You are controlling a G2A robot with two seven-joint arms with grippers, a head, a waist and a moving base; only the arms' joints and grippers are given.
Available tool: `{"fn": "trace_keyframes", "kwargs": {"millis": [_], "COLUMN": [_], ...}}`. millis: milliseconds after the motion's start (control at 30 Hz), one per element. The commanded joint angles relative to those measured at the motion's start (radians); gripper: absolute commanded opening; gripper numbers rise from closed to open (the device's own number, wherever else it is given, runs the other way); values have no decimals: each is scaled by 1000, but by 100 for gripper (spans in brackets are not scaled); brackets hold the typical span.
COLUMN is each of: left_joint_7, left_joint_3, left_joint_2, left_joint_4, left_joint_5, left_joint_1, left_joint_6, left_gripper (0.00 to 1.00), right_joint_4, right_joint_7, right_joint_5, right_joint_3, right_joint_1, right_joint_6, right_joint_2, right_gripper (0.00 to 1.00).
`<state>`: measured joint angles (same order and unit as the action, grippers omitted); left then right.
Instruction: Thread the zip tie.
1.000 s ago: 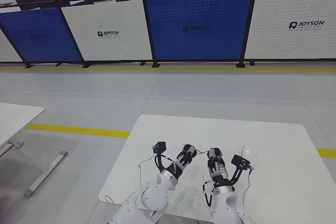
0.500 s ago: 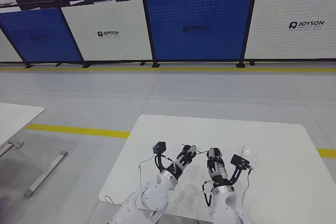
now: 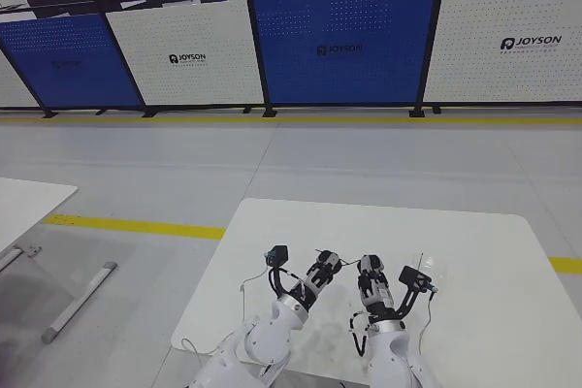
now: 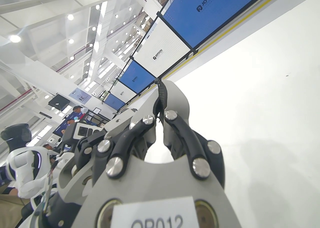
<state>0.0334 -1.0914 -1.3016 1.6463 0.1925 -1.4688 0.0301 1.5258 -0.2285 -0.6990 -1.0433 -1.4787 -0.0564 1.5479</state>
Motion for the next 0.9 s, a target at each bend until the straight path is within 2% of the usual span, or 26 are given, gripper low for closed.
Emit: {"fn": "trace_keyframes", "kwargs": {"millis": [0, 67, 133, 233, 633, 767, 867], "left_joint_7": [20, 49, 66, 59, 44, 74, 81], "left_joint_3": [-4, -8, -11, -16, -16, -25, -29], "left_joint_2": [-2, -5, -9, -11, -12, -17, -20], "left_joint_4": [0, 2, 5, 11, 16, 28, 41], "left_joint_5": [-17, -39, -82, -123, -133, -193, -251], "left_joint_1": [-2, 0, 2, 2, 1, -4, -8], "left_joint_6": [-11, -31, -34, -34, -31, -34, -42], "left_gripper": [0, 0, 0, 0, 0, 0, 0], "right_joint_4": [-3, -5, -6, -1, -2, -15, -28], "right_joint_7": [9, 15, 19, 19, 34, 55, 71], "right_joint_5": [-3, -3, 1, 2, 3, -109, -244], "right_joint_3": [0, -2, -8, -20, -22, -33, -30], "right_joint_1": [2, 3, 2, -6, -9, -7, -2], "right_joint_6": [-2, -5, -2, 2, 6, -18, -52], "right_joint_2": [0, 0, -2, -4, -5, -16, -25], "right_gripper": [100, 100, 100, 100, 100, 100, 100]}}
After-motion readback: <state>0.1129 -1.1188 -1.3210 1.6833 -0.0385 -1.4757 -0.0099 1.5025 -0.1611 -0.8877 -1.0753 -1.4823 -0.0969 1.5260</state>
